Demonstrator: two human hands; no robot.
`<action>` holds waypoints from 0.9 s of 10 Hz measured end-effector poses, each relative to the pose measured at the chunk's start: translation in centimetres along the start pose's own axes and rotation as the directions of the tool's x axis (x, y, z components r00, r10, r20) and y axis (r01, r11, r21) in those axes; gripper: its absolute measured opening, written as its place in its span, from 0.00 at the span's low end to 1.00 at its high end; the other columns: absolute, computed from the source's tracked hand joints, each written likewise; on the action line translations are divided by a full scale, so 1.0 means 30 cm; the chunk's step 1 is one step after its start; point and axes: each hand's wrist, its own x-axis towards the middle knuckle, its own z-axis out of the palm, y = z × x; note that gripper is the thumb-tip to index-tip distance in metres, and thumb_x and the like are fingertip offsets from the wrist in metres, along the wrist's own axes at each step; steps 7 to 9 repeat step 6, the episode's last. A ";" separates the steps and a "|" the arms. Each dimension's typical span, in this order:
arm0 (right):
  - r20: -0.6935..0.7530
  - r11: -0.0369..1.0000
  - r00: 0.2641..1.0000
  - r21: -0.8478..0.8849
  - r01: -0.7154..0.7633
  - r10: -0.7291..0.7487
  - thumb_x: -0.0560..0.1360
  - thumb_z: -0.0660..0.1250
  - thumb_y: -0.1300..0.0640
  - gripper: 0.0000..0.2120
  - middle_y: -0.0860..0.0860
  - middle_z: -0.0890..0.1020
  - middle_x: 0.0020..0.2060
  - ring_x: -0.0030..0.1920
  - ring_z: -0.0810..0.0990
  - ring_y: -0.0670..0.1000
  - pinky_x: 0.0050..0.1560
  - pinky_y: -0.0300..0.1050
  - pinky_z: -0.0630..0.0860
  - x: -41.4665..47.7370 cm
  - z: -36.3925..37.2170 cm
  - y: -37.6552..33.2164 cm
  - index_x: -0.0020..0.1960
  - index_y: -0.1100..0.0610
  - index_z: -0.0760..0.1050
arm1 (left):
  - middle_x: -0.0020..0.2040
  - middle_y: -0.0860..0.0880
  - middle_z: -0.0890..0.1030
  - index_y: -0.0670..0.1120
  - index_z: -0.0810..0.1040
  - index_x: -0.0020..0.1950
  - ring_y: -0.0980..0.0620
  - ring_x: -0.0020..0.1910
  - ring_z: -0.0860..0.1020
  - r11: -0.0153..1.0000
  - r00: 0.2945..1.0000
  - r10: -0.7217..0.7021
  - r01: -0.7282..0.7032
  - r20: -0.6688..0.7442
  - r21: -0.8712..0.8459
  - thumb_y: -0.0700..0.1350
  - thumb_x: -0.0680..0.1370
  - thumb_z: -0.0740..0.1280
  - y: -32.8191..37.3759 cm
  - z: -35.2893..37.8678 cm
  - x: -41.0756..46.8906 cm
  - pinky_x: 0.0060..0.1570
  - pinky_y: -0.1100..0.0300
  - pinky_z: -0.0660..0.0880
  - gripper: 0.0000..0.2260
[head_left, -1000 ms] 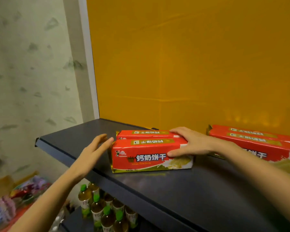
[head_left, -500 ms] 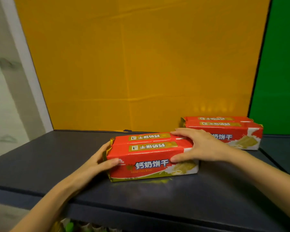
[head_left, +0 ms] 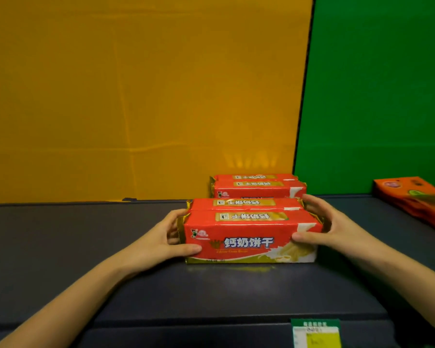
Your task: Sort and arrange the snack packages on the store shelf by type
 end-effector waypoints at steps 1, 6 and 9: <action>-0.075 0.998 0.996 0.056 -0.036 0.041 0.34 0.79 0.36 0.71 0.39 0.75 0.52 0.53 0.77 0.40 0.50 0.40 0.76 0.023 -0.058 0.040 0.74 0.47 0.56 | 0.61 0.59 0.75 0.62 0.62 0.64 0.65 0.57 0.77 0.998 0.999 0.033 -0.033 0.015 0.053 0.59 0.60 0.74 0.000 0.062 0.082 0.53 0.68 0.76 0.36; 0.056 0.997 0.996 -0.030 -0.070 0.072 0.51 0.76 0.37 0.59 0.47 0.70 0.68 0.62 0.73 0.45 0.58 0.36 0.72 0.094 -0.155 0.084 0.75 0.50 0.51 | 0.64 0.59 0.74 0.58 0.59 0.71 0.63 0.59 0.76 0.983 0.997 0.026 -0.014 -0.067 0.181 0.71 0.53 0.72 0.009 0.112 0.158 0.58 0.65 0.75 0.49; 0.056 0.997 0.996 -0.030 -0.070 0.072 0.51 0.76 0.37 0.59 0.47 0.70 0.68 0.62 0.73 0.45 0.58 0.36 0.72 0.094 -0.155 0.084 0.75 0.50 0.51 | 0.64 0.59 0.74 0.58 0.59 0.71 0.63 0.59 0.76 0.983 0.997 0.026 -0.014 -0.067 0.181 0.71 0.53 0.72 0.009 0.112 0.158 0.58 0.65 0.75 0.49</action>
